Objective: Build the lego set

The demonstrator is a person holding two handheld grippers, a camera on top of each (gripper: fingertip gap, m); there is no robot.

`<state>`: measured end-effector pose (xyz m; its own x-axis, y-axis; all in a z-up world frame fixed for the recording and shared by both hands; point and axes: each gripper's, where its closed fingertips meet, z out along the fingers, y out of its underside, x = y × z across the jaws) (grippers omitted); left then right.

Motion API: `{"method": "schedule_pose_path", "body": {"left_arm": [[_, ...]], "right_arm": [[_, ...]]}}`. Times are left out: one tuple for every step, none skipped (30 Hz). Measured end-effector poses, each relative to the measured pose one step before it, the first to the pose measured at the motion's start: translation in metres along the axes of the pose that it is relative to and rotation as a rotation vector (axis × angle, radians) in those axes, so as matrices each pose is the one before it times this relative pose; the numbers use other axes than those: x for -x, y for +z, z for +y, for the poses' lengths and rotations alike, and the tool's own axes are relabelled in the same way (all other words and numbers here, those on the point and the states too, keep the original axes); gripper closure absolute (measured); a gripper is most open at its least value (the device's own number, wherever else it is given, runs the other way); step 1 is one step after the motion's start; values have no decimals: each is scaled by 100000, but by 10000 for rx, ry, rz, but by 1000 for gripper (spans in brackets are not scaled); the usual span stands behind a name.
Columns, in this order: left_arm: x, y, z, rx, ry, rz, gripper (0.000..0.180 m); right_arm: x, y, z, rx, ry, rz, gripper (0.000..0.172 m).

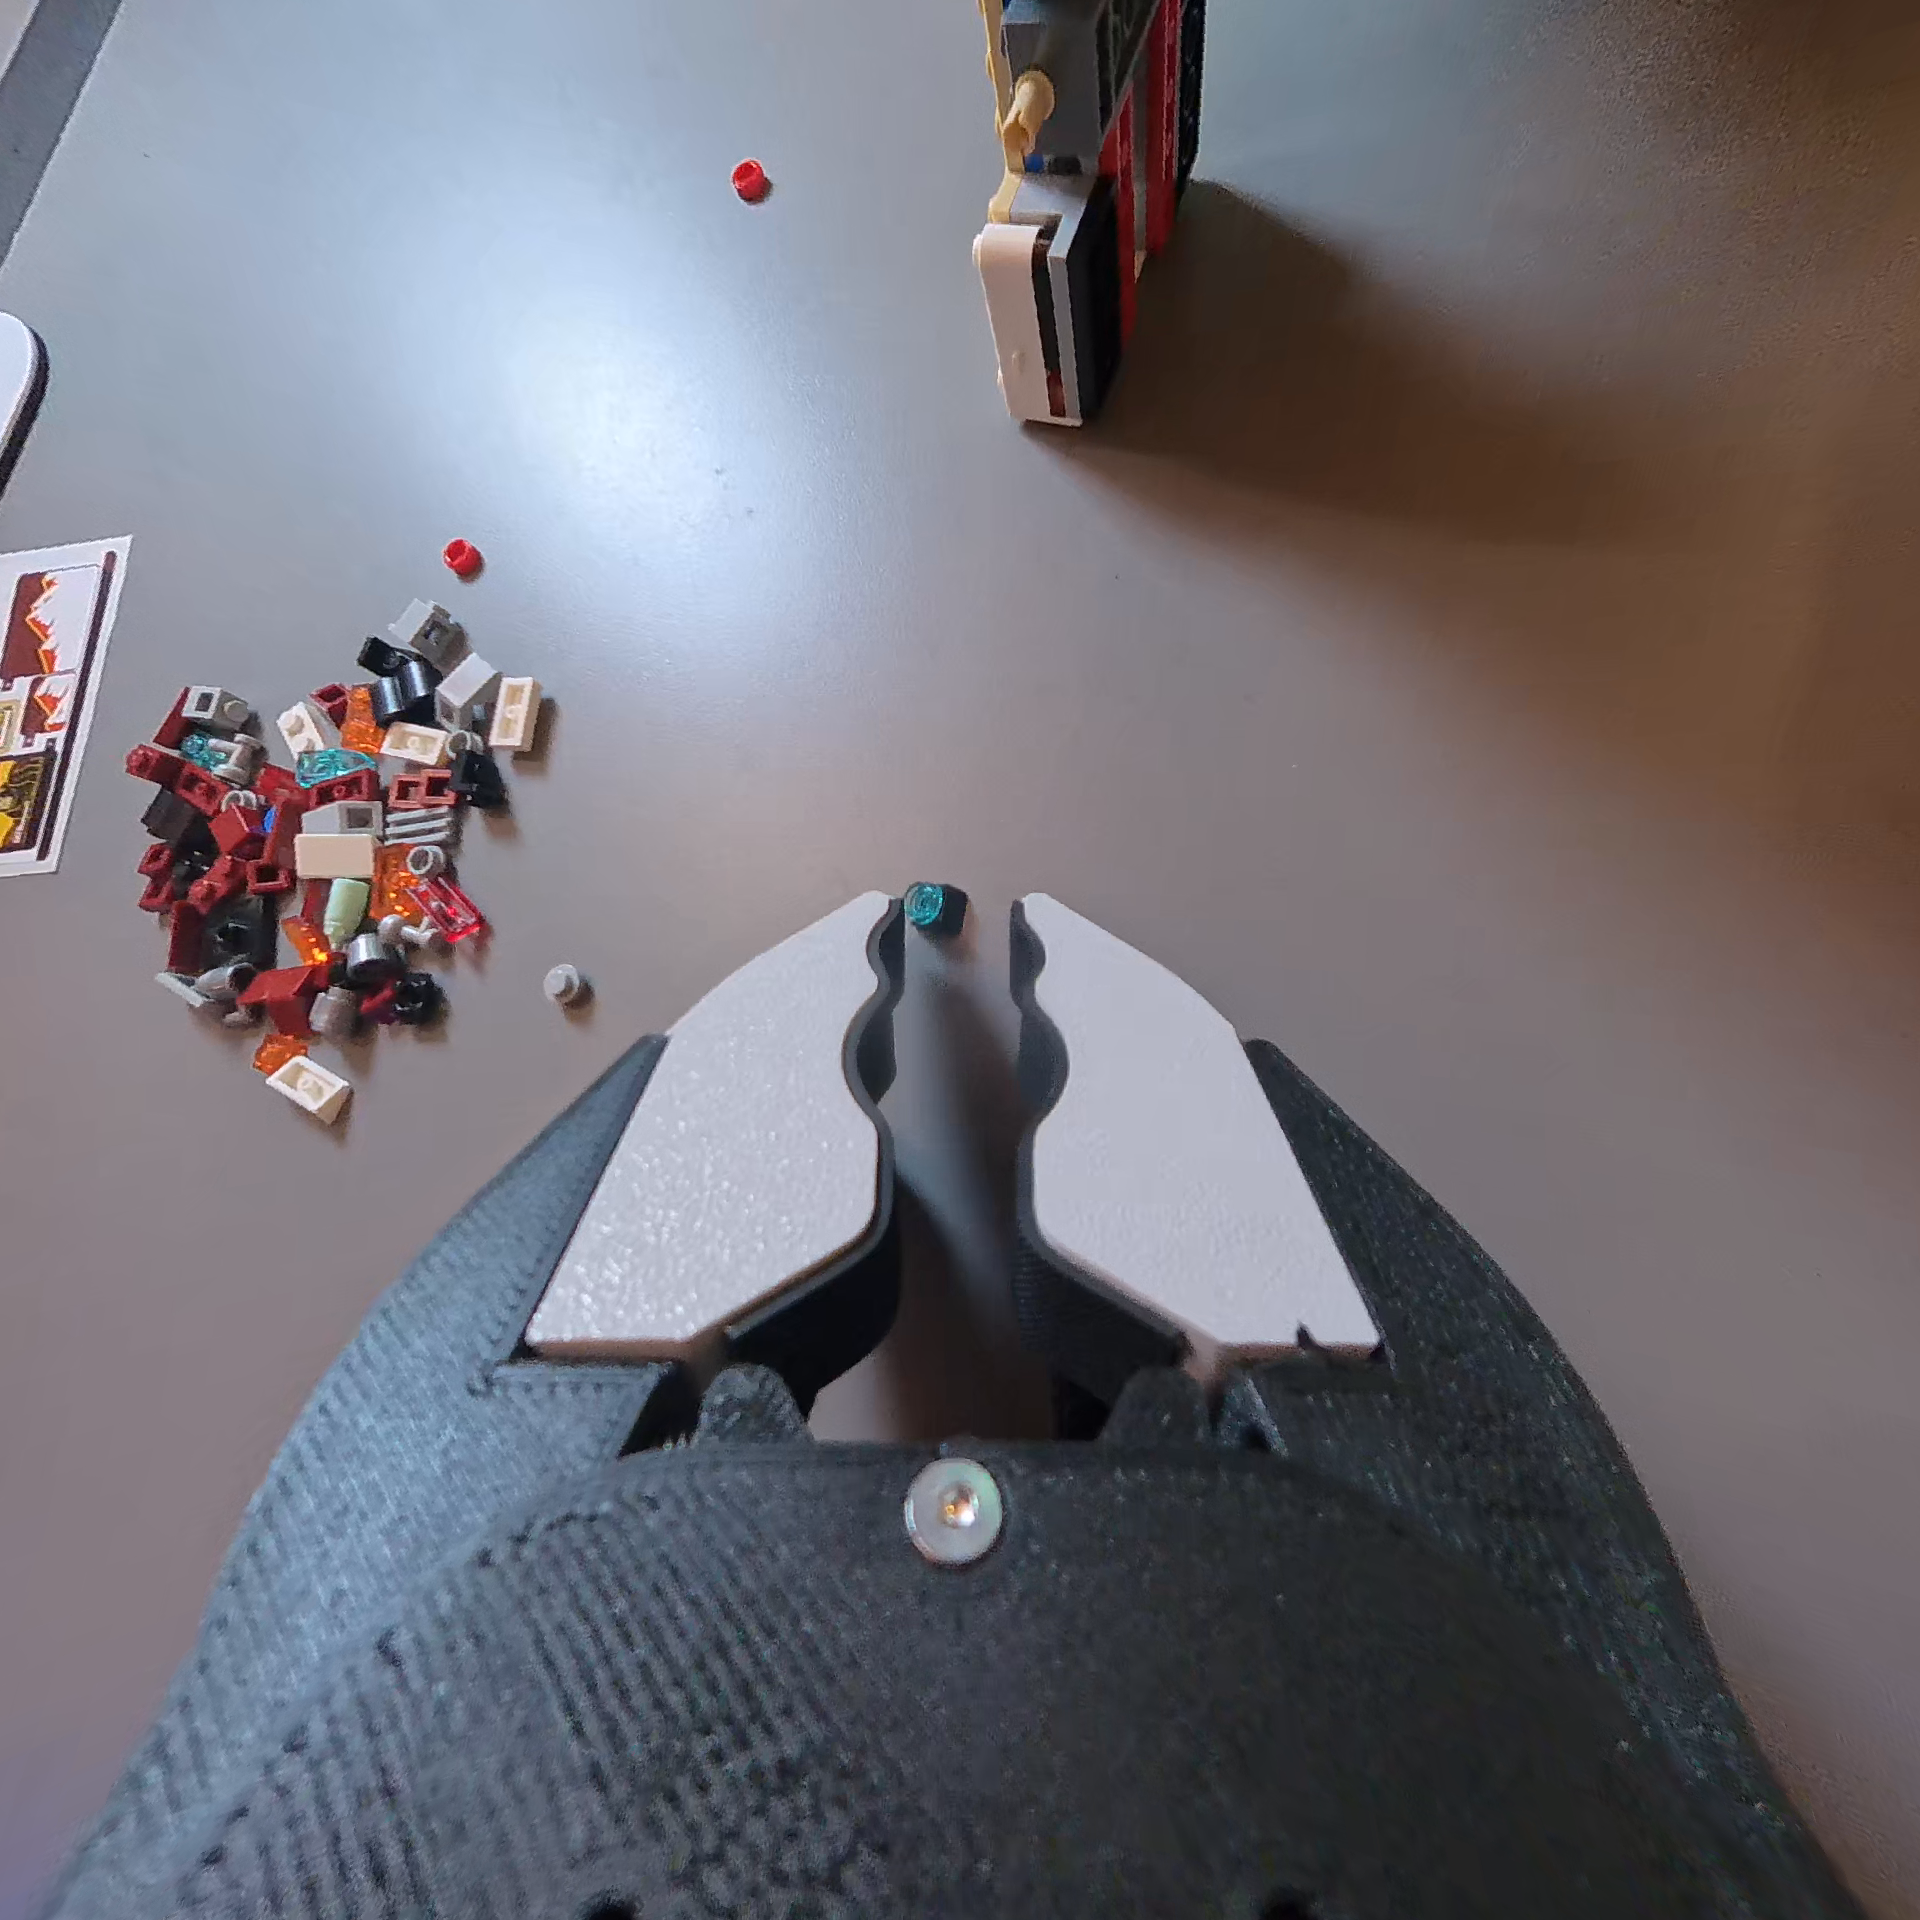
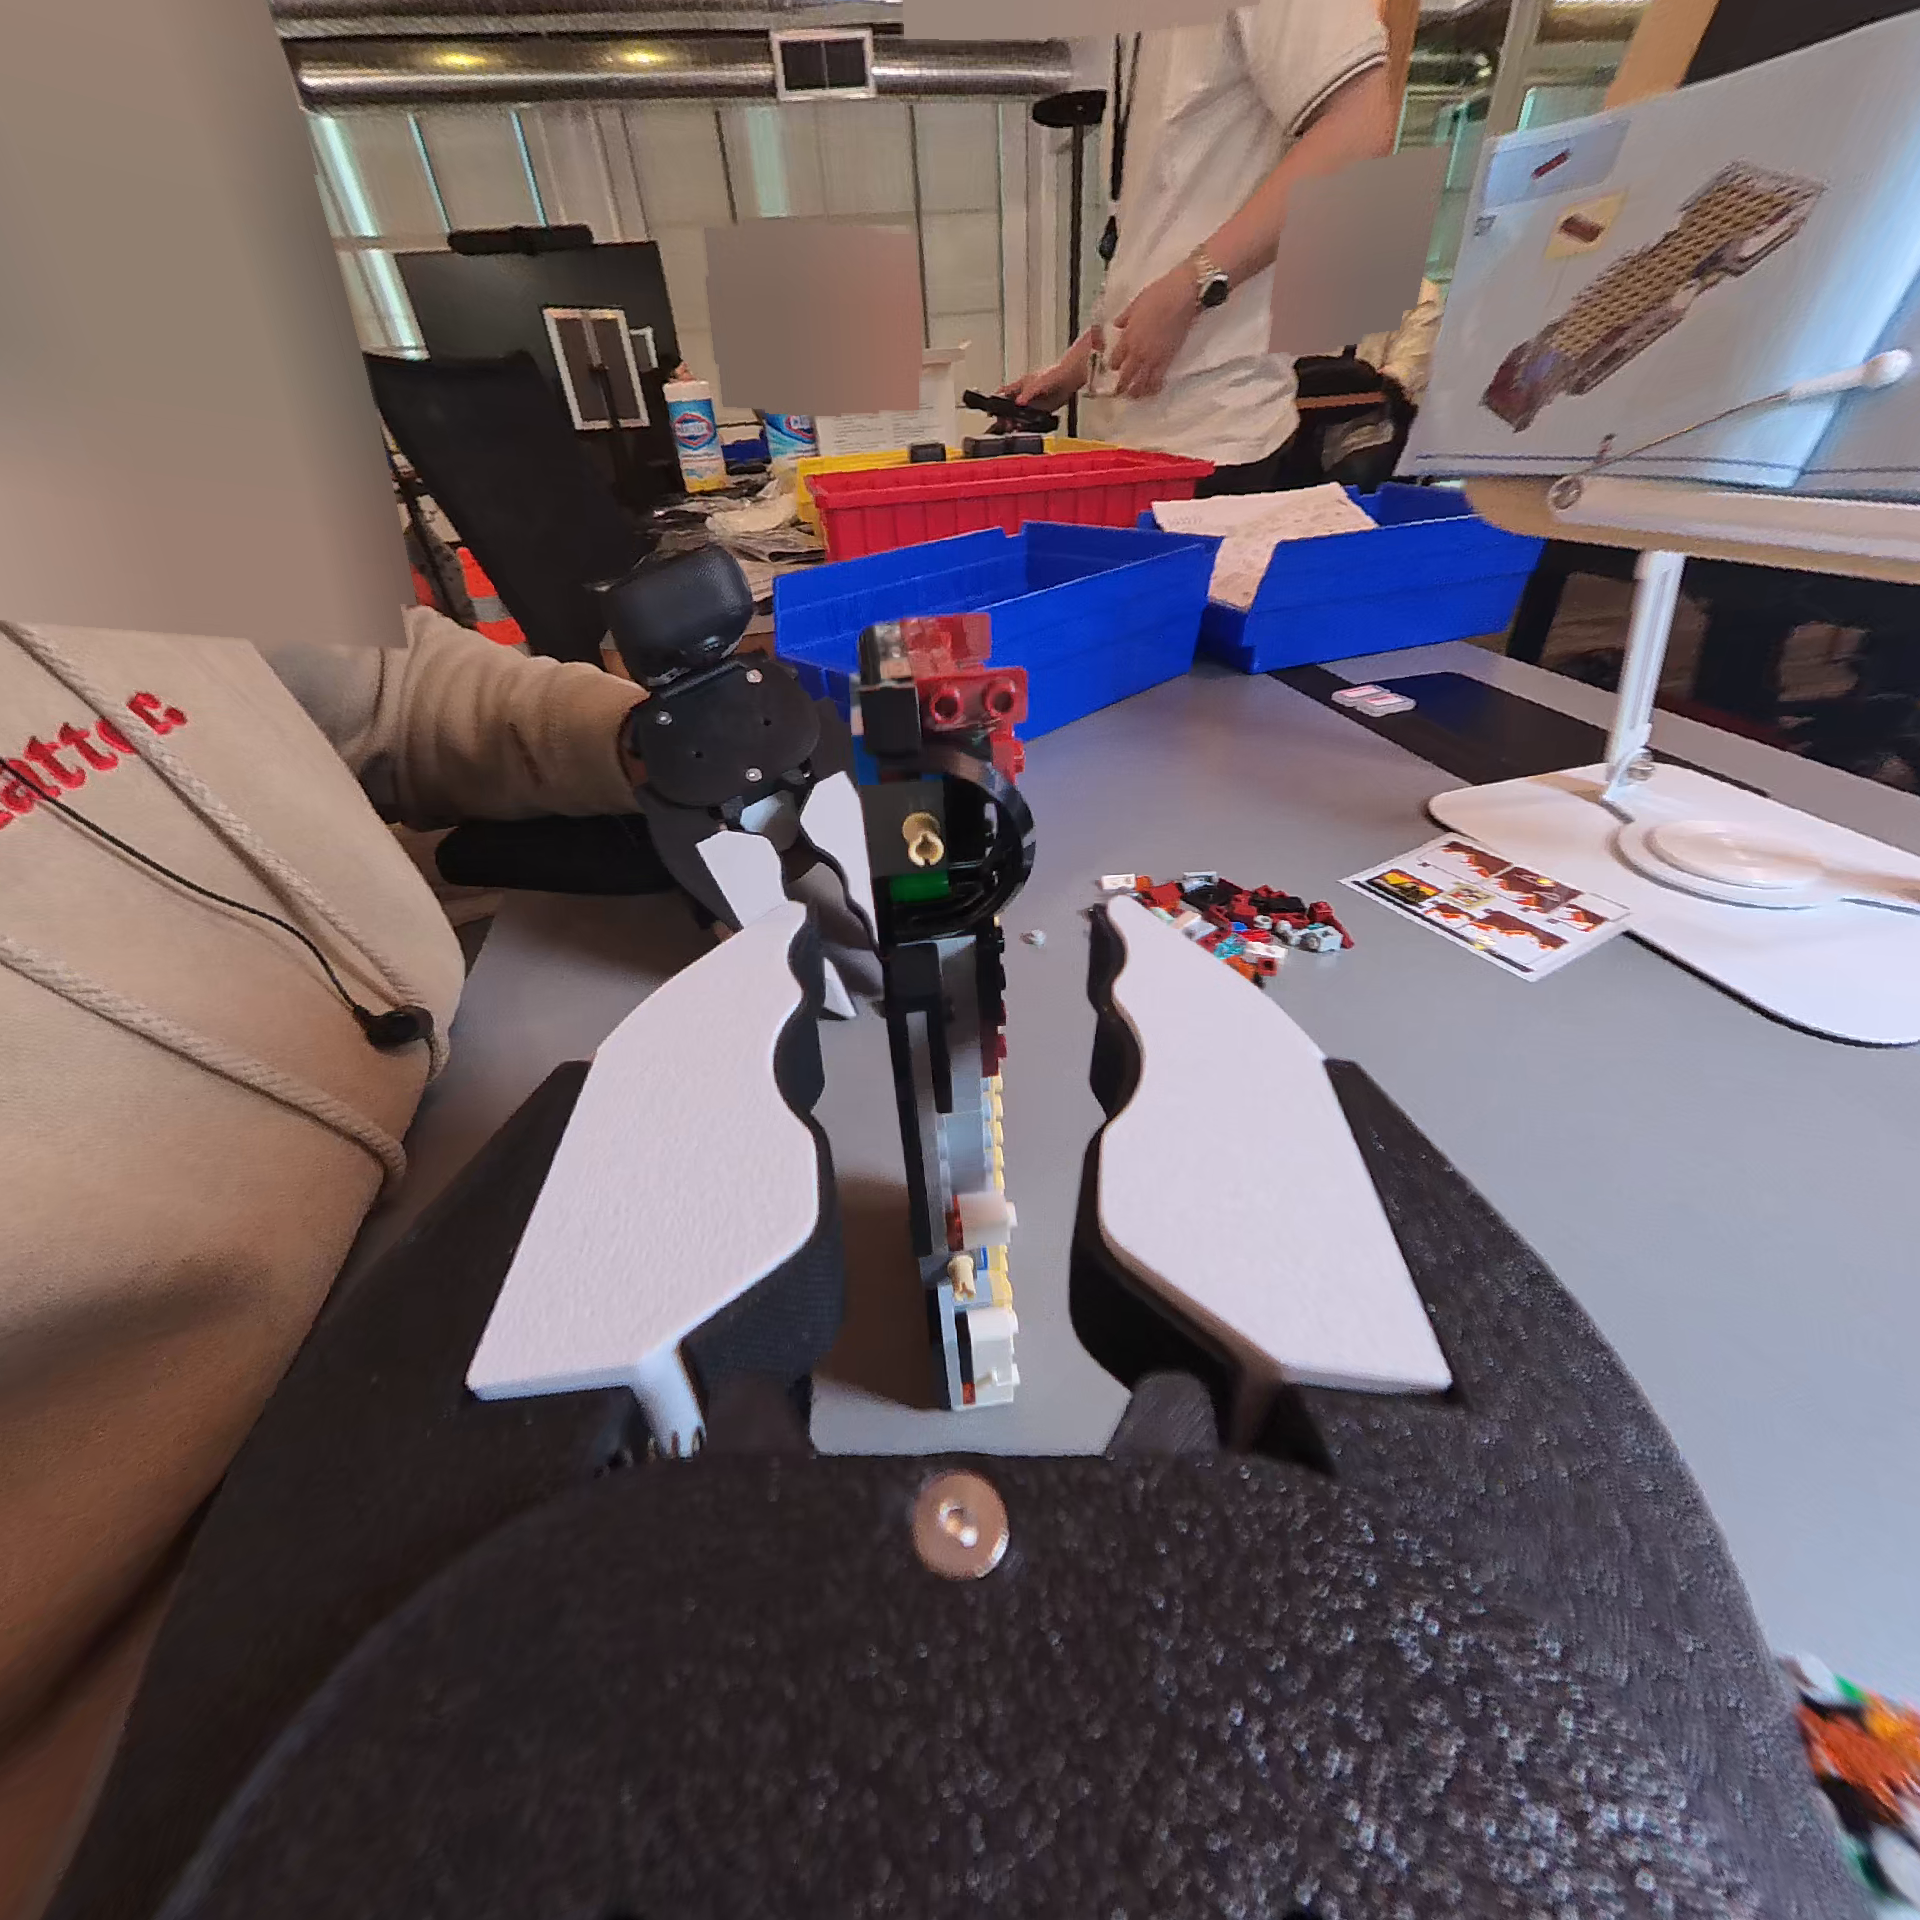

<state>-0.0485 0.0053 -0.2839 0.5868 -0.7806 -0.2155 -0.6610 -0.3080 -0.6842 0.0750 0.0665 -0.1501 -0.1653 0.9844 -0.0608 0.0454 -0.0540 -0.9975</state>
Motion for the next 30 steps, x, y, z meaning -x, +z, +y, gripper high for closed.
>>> {"method": "schedule_pose_path", "body": {"left_arm": [[-8, -150, -41, -47, -73, 60, 160], [-58, -197, -65, -64, -80, 96, 160], [-29, -189, -34, -49, -89, 80, 160], [1, -164, 58, 8, -78, 63, 159], [49, -58, 202, 89, -65, 40, 159], [194, 27, 131, 22, -40, -72, 159], [97, 112, 69, -2, -30, -16, 159], [-65, 164, 39, 24, -81, 112, 159], [-19, 187, -21, 12, -101, 74, 160], [80, 173, -33, 25, -56, 15, 160], [99, 91, -82, 43, 8, -14, 162], [32, 75, -53, 84, 35, 17, 163], [47, 109, -6, 94, 34, -23, 164], [40, 76, -48, 46, 28, -39, 165], [-59, 48, -54, 44, 31, 23, 167], [-56, 36, -25, 56, 36, 10, 169], [-63, 44, -52, 31, 74, -25, 170], [-19, 37, -62, -5, 104, -81, 171], [-47, 36, -63, -23, 99, -77, 171], [-65, 11, -70, -42, 103, -75, 171], [-80, -18, -114, -78, 170, -116, 172], [-203, -101, -285, -190, 311, -133, 173], [-303, -222, -526, -324, 466, -175, 173], [-31, -330, -662, -315, 511, -402, 173], [-74, -409, -833, -363, 683, -377, 173], [174, -522, -1100, -499, 713, -561, 173], [413, -523, -1063, -408, 566, -626, 173], [272, -479, -961, -342, 500, -441, 173], [440, -476, -922, -352, 482, -527, 173], [350, -457, -877, -344, 511, -448, 173]], "right_arm": [[-212, -560, -447, -35, -55, 257, 122], [-295, -670, -546, -38, -151, 371, 122], [-267, -699, -539, 24, -229, 436, 123], [-114, -665, -456, 105, -270, 411, 124], [122, -580, -395, 150, -271, 334, 125], [325, -490, -258, 187, -217, 241, 127], [693, -362, -148, 172, -150, 22, 128], [935, -215, -33, 133, -33, -129, 131], [974, -20, 227, 194, 58, -168, 132], [1098, 132, 425, 231, 43, -264, 132], [1212, 247, 546, 257, 20, -360, 133], [1100, 356, 591, 272, 10, -317, 133], [938, 434, 554, 242, -59, -237, 133], [789, 454, 436, 185, -99, -199, 133], [611, 484, 338, 155, -51, -146, 134], [483, 501, 262, 129, 13, -136, 135], [354, 532, 222, 119, 38, -111, 136], [211, 563, 185, 106, 30, -52, 137], [46, 622, 178, 109, 60, 35, 139], [-15, 673, 198, 139, 94, 62, 141], [0, 730, 172, 123, 116, 69, 142], [23, 791, 109, 72, 169, 75, 143], [-61, 849, 145, 103, 251, 152, 143], [-67, 865, 179, 131, 273, 192, 144], [-46, 841, 3, 12, 290, 213, 144], [74, 776, -148, -107, 344, 154, 144], [8, 718, -171, -106, 362, 212, 145], [-60, 598, -177, -95, 188, 278, 145], [-100, 458, -325, -180, 23, 335, 145], [-39, 343, -416, -229, -2, 290, 145]]}}
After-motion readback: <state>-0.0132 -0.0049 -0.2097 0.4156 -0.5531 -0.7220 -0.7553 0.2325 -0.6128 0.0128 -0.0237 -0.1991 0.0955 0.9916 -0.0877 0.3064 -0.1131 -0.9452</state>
